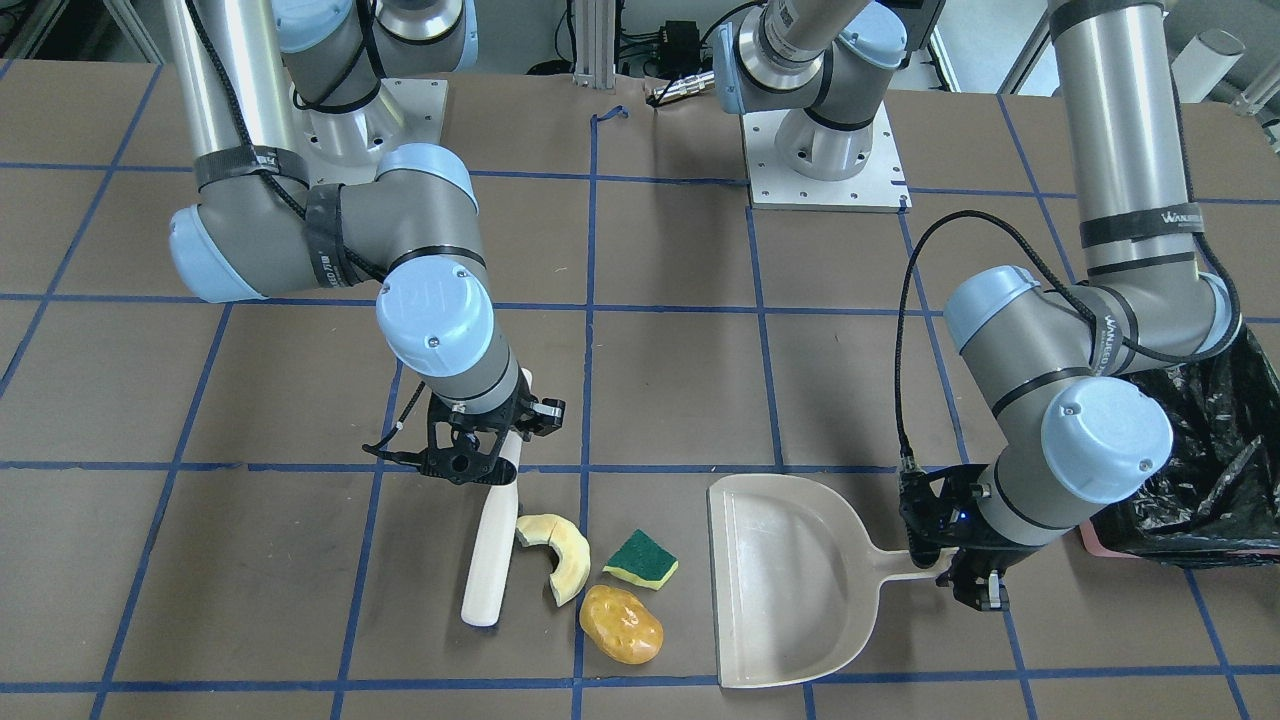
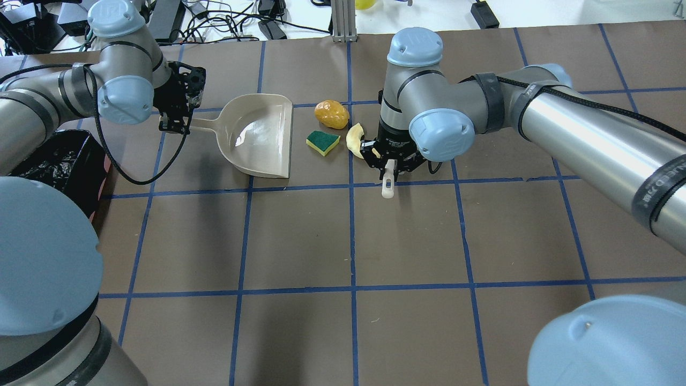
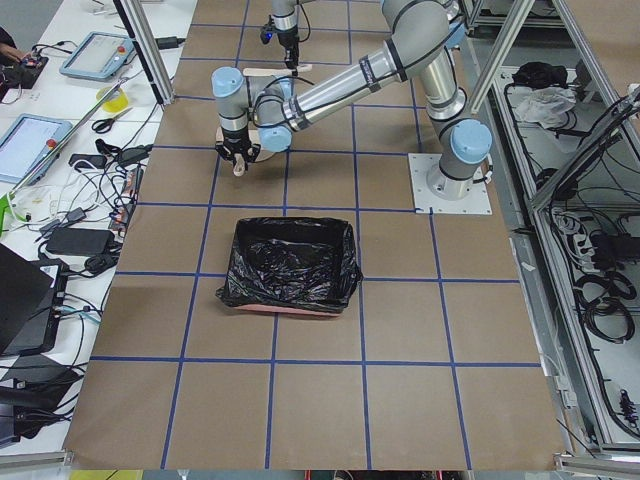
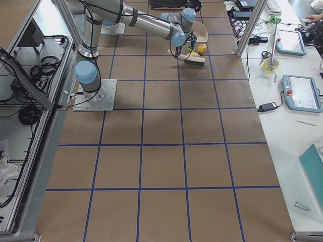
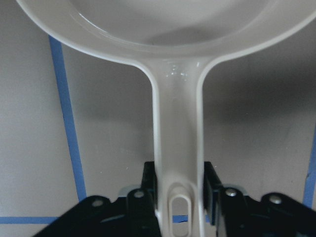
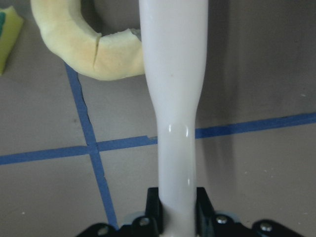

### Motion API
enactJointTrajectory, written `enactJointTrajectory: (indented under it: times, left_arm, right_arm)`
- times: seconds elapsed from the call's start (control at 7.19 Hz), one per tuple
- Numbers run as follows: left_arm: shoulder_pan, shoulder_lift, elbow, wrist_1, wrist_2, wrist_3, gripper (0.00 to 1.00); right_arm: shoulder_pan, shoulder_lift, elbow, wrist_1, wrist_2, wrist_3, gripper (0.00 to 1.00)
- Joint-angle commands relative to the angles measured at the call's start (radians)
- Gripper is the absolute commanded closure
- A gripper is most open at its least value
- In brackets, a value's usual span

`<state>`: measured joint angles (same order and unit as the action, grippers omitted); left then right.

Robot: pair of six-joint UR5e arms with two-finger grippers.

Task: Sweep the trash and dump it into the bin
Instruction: 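Lift the brush with the right gripper and move it behind the potato, sponge and peel, then sweep the sponge and banana peel into the dustpan with the right gripper's brush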

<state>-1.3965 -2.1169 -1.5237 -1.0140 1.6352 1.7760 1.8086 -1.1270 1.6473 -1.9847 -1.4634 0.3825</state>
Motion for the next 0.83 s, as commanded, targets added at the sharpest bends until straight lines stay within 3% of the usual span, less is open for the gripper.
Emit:
enactJointTrajectory:
  times: [0.0, 0.7]
  left_arm:
    - [-0.01, 0.003, 0.0, 0.0, 0.002, -0.001, 1.0]
    - [-0.009, 0.003, 0.0, 0.0, 0.002, 0.002, 1.0]
  right_arm:
    - [0.061, 0.044, -0.035, -0.06, 0.0, 0.085, 1.0]
    - [0.187, 0.151, -0.213, -0.062, 0.0, 0.234, 1.0]
